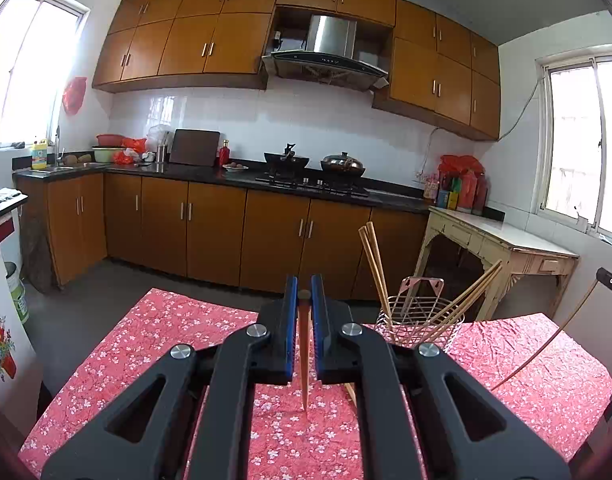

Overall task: Organize utensils
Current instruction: 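Lift both held chopsticks and carry them over the wire holder, then open both grippers to drop the chopsticks into the wire holder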

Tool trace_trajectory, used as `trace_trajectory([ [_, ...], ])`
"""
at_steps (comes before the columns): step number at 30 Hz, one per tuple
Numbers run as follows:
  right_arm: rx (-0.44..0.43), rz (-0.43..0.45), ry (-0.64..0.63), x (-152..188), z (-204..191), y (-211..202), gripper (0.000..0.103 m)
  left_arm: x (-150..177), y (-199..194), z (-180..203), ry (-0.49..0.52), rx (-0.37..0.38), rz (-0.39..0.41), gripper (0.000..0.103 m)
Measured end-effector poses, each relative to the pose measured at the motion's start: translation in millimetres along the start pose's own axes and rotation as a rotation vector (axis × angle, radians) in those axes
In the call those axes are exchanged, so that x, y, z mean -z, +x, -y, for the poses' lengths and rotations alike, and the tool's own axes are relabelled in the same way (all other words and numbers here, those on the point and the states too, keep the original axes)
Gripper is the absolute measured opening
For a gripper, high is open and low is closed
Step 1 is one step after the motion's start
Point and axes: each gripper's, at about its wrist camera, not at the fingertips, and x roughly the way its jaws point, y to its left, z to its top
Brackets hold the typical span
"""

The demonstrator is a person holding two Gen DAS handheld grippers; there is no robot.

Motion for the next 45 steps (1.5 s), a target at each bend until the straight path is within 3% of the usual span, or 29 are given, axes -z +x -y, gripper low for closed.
trace_trajectory([
  [13, -0.077, 0.018, -0.007, -11, -18, -15, 0.008, -2, -4, 10, 0.016, 0.023, 0.013, 0.007],
  [18, -0.145, 0.018, 0.001, -22, -29, -21, 0.008, -8, -4, 14, 0.026, 0.034, 0.022, 0.007],
  [28, -0.252, 0.11, 0.022, -72, -61, -31, 0.008, -67, -9, 40, -0.02, 0.108, 0.105, 0.007],
  [36, -0.248, 0.167, -0.006, -93, -95, 8, 0.008, -119, 2, 76, -0.065, 0.112, 0.243, 0.007],
  [45, -0.235, 0.113, -0.008, -86, -109, 80, 0.008, -114, 65, 111, -0.071, 0.073, 0.261, 0.007],
])
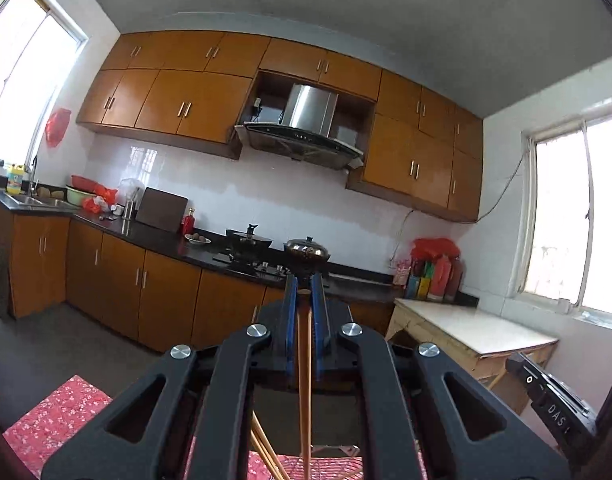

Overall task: Organize utensils
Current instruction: 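Open both grippers to drop the chopsticks into the wire holder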

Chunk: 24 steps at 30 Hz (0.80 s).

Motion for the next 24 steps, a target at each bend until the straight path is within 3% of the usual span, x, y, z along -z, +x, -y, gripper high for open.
trace_trajectory([
  [11, -0.013, -0.142, 0.001, 45, 8, 72, 0.008, 56, 57, -3, 0.03, -0.045, -0.155, 0.007],
  [13, 0.015, -0.164, 0.008, 49, 13, 80, 0.015, 59, 61, -7, 0.027, -0.058, -0.18, 0.007],
  [16, 0.049, -0.158, 0.009, 51, 18, 76, 0.03, 59, 63, -13, 0.018, -0.066, -0.202, 0.008],
  [24, 0.08, -0.148, -0.006, 48, 17, 51, 0.031, 51, 48, -19, 0.044, -0.094, -0.229, 0.009],
])
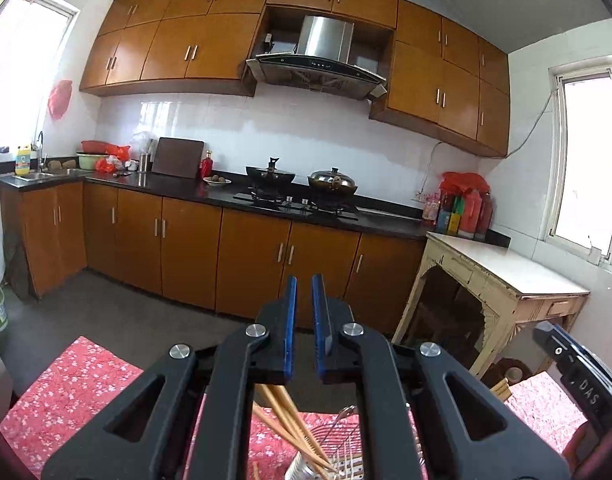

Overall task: Organize utensils
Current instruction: 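Open both grippers to drop the chopsticks into the wire holder, then close the right gripper on a chopstick while the left gripper grasps another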

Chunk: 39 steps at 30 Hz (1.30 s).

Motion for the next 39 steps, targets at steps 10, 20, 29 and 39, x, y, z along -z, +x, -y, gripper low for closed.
trace_trajectory([
  [10, 0.014, -0.055, 0.0, 29, -1, -44, 0.033, 11, -34, -14, 0.019, -0.031, -0.05, 0.029],
  [20, 0.004, -0.402, 0.028, 175, 8, -64, 0.035, 99, -72, -56, 0.017, -0.051, -0.26, 0.047],
  [29, -0.041, -0.592, -0.001, 266, -19, -68, 0.035, 185, -81, -60, 0.052, -0.05, -0.428, 0.051],
  [39, 0.084, -0.636, 0.013, 270, 5, -53, 0.008, 200, -78, -61, 0.048, -0.042, -0.475, 0.053],
])
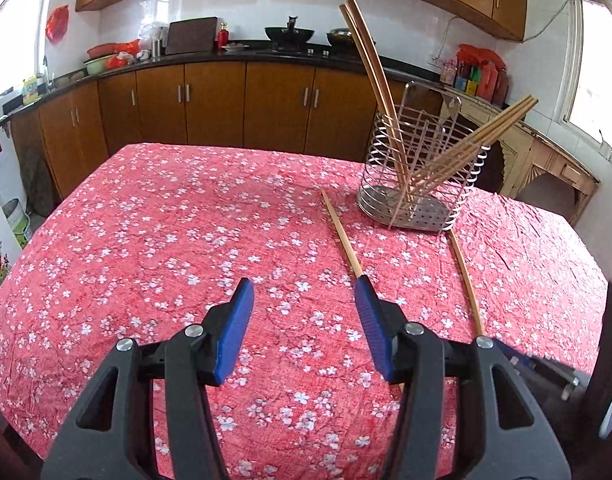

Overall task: Organize utensils
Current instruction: 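Close the right gripper on a chopstick while the left gripper grasps another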

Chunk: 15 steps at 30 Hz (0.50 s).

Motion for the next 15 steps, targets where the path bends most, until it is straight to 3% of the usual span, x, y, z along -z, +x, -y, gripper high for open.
trace_trajectory([
  [7, 0.17, 0.014, 0.209, -39, 92, 10, 0.008, 7, 19, 20, 0.032, 0.045, -0.069, 0.053],
  [13, 0.174, 0.016, 0.271, -50, 130, 12, 0.008, 15, 45, 50, 0.086, 0.06, -0.178, 0.052],
  [15, 0.173, 0.018, 0.258, -51, 131, 13, 0.008, 18, 53, 55, 0.099, 0.066, -0.207, 0.04],
])
